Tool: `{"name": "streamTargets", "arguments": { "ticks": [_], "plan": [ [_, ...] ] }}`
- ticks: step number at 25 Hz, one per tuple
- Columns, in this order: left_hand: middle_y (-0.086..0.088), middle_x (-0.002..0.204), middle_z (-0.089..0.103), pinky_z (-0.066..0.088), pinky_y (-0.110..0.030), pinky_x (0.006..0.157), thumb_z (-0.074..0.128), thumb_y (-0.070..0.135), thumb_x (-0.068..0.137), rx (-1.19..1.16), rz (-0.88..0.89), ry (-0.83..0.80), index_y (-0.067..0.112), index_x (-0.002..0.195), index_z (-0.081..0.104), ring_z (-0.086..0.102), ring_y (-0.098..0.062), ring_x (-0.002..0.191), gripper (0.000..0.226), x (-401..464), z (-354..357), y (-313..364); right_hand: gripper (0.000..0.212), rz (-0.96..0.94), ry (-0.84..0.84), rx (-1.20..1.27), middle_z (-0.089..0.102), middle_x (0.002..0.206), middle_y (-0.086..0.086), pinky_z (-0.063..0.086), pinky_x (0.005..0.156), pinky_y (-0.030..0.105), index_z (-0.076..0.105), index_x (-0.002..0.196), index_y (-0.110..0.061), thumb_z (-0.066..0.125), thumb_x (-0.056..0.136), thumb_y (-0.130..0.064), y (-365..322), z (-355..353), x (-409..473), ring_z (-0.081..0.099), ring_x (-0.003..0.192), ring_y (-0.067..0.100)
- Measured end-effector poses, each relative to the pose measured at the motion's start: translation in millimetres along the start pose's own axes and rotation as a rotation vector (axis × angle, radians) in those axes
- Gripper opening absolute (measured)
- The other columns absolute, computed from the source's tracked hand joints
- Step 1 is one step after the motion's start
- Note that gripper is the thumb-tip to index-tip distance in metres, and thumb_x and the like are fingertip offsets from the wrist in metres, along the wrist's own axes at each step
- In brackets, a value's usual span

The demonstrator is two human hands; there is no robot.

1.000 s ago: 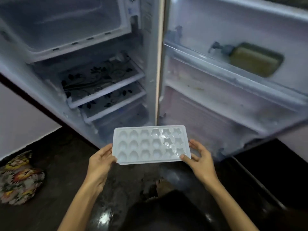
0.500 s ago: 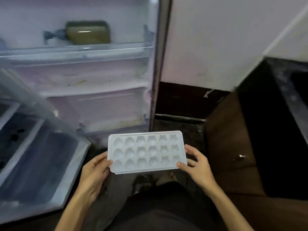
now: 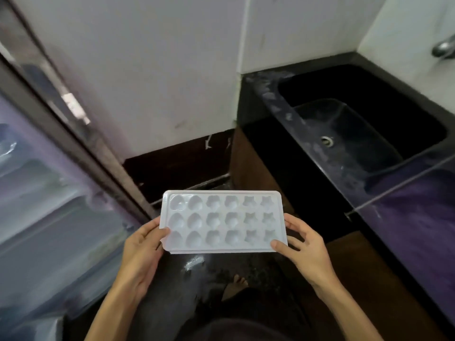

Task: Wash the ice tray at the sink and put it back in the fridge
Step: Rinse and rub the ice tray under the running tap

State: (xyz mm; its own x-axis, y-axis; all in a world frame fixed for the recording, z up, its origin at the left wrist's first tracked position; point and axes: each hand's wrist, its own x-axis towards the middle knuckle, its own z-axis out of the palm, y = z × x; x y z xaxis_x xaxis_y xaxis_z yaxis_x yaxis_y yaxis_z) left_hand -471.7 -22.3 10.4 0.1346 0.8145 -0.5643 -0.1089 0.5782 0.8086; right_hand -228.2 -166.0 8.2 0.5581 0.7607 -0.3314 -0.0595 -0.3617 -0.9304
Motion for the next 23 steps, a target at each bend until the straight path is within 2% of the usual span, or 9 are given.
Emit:
{"name": "streamTargets", "arguments": {
  "ticks": [2,3,5,9,12,15,18,23],
  "plan": [
    [-0.011,0.093,0.07,0.055,-0.022,0.052,0.052,-0.001,0.089,0.026,0.014,-0.063,0.007,0.105,0.062,0.069,-0.014,0.07,0.021,17,40,9,0.059,-0.014,0.078,0.052,0.058,0.114,-0.014,0.053,0.064,0.013,0.054,0.122,-0.026,0.077,0.073,-0.004,-9,-23,13,0.064,0.096,0.005],
    [-0.011,0.094,0.07,0.055,-0.022,0.052,0.052,0.0,0.089,0.036,0.015,-0.098,0.007,0.107,0.062,0.069,-0.015,0.071,0.022,26,60,13,0.057,-0.019,0.113,0.07,0.059,0.113,-0.014,0.054,0.065,0.014,0.055,0.121,-0.027,0.076,0.074,-0.004,-13,-35,20,0.064,0.096,0.006],
    [-0.01,0.096,0.071,0.058,-0.023,0.059,0.052,0.001,0.089,0.059,0.019,-0.162,0.007,0.109,0.062,0.069,-0.018,0.079,0.023,44,100,19,0.053,-0.03,0.177,0.094,0.062,0.114,-0.014,0.054,0.07,0.018,0.058,0.121,-0.026,0.076,0.075,-0.006,-20,-59,36,0.065,0.098,0.007],
    [-0.008,0.097,0.072,0.058,-0.028,0.067,0.053,0.002,0.089,0.125,0.041,-0.276,0.008,0.105,0.064,0.07,-0.019,0.082,0.02,75,175,37,0.047,-0.045,0.283,0.174,0.067,0.108,-0.014,0.054,0.073,0.019,0.061,0.116,-0.03,0.074,0.076,-0.007,-35,-101,63,0.067,0.097,0.006],
    [-0.009,0.098,0.072,0.052,-0.034,0.077,0.054,0.003,0.089,0.178,0.037,-0.349,0.008,0.105,0.064,0.069,-0.021,0.086,0.019,95,223,51,0.047,-0.036,0.369,0.218,0.068,0.11,-0.013,0.055,0.084,0.029,0.061,0.117,-0.027,0.073,0.077,-0.007,-42,-123,84,0.067,0.099,0.009],
    [-0.009,0.1,0.071,0.054,-0.031,0.073,0.054,0.003,0.089,0.243,0.032,-0.43,0.006,0.109,0.062,0.069,-0.021,0.086,0.022,119,269,64,0.049,-0.014,0.453,0.263,0.068,0.113,-0.01,0.053,0.089,0.035,0.06,0.121,-0.024,0.073,0.076,-0.01,-48,-138,108,0.067,0.102,0.011],
    [-0.008,0.098,0.071,0.058,-0.026,0.063,0.054,0.004,0.089,0.315,0.025,-0.514,0.007,0.108,0.061,0.069,-0.019,0.08,0.02,150,315,82,0.045,-0.005,0.552,0.295,0.069,0.112,-0.008,0.055,0.085,0.033,0.061,0.117,-0.025,0.072,0.077,-0.009,-56,-146,135,0.068,0.098,0.011],
    [-0.014,0.096,0.071,0.053,-0.043,0.076,0.058,0.01,0.088,0.447,-0.028,-0.667,0.009,0.098,0.059,0.067,-0.028,0.081,0.01,204,395,116,0.037,0.003,0.709,0.358,0.072,0.104,-0.006,0.058,0.074,0.025,0.063,0.117,-0.022,0.068,0.081,-0.013,-85,-150,182,0.07,0.092,0.011]
  ]
}}
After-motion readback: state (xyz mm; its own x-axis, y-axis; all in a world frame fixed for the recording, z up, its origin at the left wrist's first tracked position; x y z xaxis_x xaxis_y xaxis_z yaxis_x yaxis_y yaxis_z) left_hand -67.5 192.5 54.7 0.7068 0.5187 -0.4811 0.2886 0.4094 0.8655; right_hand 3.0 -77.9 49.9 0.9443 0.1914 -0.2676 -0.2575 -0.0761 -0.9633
